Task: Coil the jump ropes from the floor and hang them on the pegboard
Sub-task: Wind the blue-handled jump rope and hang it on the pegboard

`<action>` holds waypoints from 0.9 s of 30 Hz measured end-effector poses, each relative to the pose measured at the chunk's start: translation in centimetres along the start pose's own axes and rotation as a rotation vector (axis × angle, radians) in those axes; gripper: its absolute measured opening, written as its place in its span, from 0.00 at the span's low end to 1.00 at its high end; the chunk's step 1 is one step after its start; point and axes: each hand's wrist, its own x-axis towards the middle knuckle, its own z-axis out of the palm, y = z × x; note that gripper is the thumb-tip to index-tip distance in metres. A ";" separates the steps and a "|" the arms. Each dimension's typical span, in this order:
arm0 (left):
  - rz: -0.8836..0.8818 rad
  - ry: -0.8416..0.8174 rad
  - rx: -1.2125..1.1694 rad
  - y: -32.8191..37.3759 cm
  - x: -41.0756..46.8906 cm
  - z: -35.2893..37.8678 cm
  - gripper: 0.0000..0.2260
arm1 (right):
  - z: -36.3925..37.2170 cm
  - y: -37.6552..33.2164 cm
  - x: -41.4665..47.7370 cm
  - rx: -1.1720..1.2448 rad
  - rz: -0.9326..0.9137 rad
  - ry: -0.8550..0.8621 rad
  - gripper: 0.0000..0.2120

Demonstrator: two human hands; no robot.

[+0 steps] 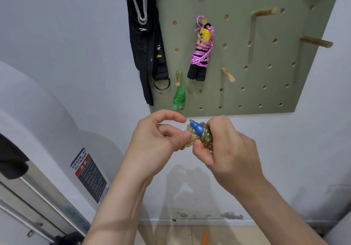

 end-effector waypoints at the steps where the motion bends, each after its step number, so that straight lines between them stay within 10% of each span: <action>1: -0.001 -0.014 -0.028 0.0 0.0 -0.1 0.07 | -0.1 0.1 0.1 -0.020 -0.044 0.008 0.10; 27: -0.128 0.024 -0.313 -1.5 -0.9 1.1 0.15 | -0.1 2.5 -0.4 -0.341 -0.436 0.147 0.07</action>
